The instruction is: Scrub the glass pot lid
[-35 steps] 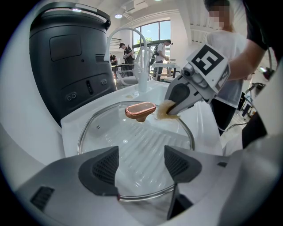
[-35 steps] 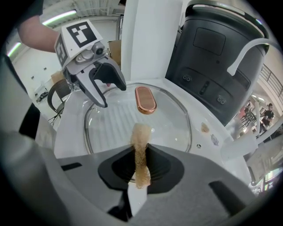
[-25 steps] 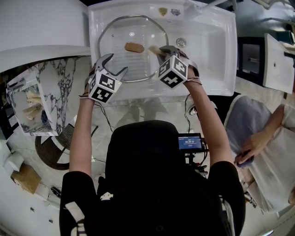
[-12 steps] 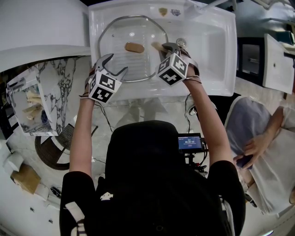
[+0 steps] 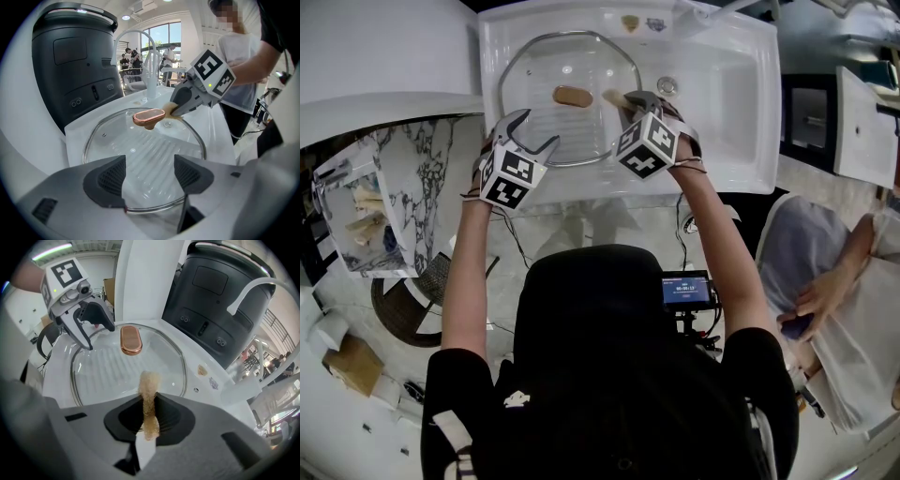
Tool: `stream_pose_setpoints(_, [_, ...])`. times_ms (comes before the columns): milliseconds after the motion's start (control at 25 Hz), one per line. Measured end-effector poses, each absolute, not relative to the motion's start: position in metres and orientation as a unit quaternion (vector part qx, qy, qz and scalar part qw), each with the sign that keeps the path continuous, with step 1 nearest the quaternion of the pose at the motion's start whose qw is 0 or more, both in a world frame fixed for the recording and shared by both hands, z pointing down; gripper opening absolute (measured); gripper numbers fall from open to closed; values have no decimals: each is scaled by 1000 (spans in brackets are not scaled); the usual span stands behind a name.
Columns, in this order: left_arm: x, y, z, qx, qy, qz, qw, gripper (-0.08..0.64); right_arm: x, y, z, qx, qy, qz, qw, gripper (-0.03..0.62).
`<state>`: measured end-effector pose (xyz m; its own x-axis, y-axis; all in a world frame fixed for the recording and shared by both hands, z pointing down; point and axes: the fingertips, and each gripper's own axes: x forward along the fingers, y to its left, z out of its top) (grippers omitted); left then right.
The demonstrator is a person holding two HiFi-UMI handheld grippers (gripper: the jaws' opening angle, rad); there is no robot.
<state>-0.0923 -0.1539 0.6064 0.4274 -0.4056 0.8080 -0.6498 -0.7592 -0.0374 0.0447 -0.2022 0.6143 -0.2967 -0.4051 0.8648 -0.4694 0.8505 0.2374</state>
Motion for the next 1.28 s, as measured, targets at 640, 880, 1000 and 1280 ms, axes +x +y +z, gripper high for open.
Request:
stream_pose_setpoints(640, [-91,-155,607,835,-321,426,135,293,24,-164,616,246,-818,66,516,26])
stream_pose_setpoints(880, [-94,-149,605,829,-345,417,140,291,20,-137,615,226,-821,114,512,26])
stream_pose_setpoints(1000, [-92,-134,601,829,-335,423,147,291,17,-129,606,230,-824,119,503,26])
stream_pose_setpoints(1280, [-87,-115,557,849,-332,387,140,222,8,-131,553,282,-840,111,450,26])
